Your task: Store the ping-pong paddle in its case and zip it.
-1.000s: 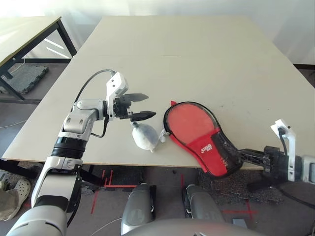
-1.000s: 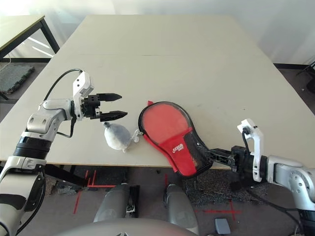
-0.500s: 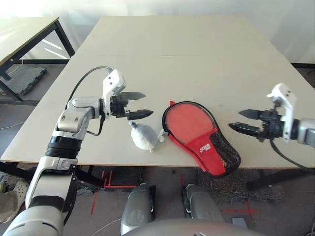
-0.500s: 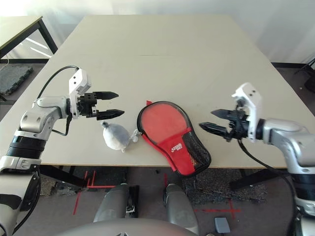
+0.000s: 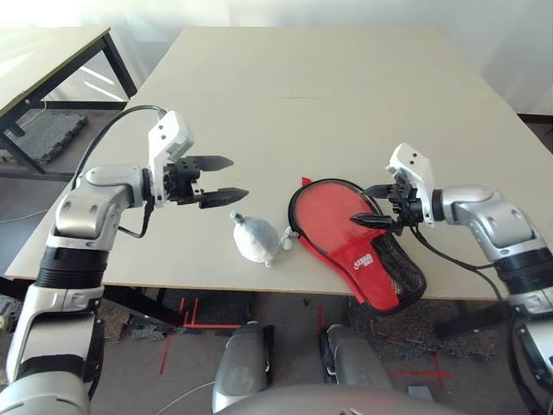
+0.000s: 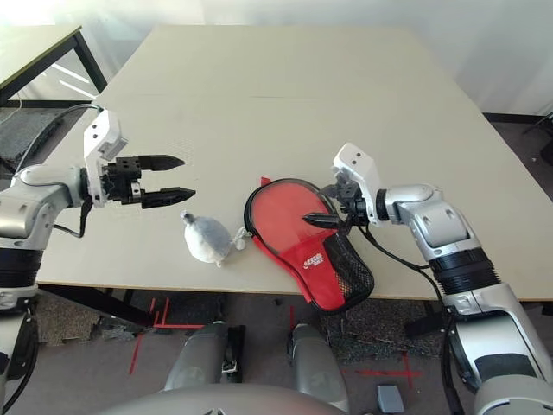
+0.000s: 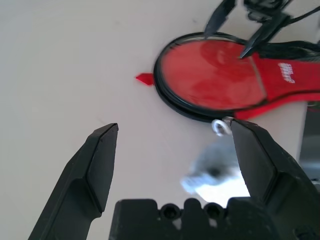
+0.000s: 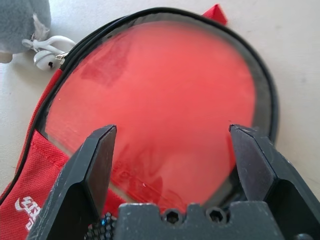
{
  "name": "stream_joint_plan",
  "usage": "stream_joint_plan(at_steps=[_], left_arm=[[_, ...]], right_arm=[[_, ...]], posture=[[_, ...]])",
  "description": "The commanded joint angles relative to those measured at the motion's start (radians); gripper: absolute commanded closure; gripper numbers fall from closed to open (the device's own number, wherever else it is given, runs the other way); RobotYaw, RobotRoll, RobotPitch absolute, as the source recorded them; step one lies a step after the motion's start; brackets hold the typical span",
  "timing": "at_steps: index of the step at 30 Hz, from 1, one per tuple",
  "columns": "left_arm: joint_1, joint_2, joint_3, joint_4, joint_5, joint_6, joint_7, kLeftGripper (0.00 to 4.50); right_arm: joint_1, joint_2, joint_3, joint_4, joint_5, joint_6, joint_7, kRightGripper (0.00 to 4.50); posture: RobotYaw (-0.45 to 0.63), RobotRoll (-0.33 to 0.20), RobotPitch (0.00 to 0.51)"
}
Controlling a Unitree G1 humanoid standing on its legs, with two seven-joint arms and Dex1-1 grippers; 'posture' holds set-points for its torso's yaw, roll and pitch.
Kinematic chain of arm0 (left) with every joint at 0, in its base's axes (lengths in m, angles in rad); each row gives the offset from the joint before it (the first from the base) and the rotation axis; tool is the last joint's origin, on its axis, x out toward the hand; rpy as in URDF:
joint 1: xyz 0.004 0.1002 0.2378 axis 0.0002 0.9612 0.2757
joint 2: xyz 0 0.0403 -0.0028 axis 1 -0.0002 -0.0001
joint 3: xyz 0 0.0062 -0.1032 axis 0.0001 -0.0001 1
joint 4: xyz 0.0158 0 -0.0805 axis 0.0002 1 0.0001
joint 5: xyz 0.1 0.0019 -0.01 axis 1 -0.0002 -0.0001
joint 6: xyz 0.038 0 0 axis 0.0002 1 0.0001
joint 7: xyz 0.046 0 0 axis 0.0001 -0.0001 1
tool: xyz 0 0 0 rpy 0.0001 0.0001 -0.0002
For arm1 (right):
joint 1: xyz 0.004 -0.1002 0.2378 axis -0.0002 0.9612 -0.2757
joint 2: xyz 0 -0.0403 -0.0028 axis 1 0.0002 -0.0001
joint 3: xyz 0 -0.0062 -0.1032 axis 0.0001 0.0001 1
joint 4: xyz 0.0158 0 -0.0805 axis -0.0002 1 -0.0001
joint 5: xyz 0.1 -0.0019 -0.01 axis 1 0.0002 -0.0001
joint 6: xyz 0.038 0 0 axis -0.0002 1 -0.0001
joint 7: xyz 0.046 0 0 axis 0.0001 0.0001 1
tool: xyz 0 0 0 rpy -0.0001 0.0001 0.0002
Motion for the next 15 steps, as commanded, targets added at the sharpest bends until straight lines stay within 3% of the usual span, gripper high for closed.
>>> stream_joint_plan(at_steps=[1,9,15], left_arm=[[0.049,0.034,0.014,-0.079,-0.040,0.045,-0.003,0.00],[0.107,0.024,-0.028,-0.146,-0.050,0.065,0.027,0.00],[0.100,0.007,-0.094,-0.131,0.014,0.003,0.052,0.00]], right_arm=[[-0.014,0.015,0.024,0.045,-0.027,-0.008,0.022,0.04],[-0.012,0.046,0.028,0.124,-0.070,-0.048,0.031,0.04],[-0.009,0.048,0.038,0.137,-0.103,-0.076,0.034,0.04]], posture=[[0.18,0.000,0.051],[0.18,0.000,0.049],[0.18,0.000,0.048]])
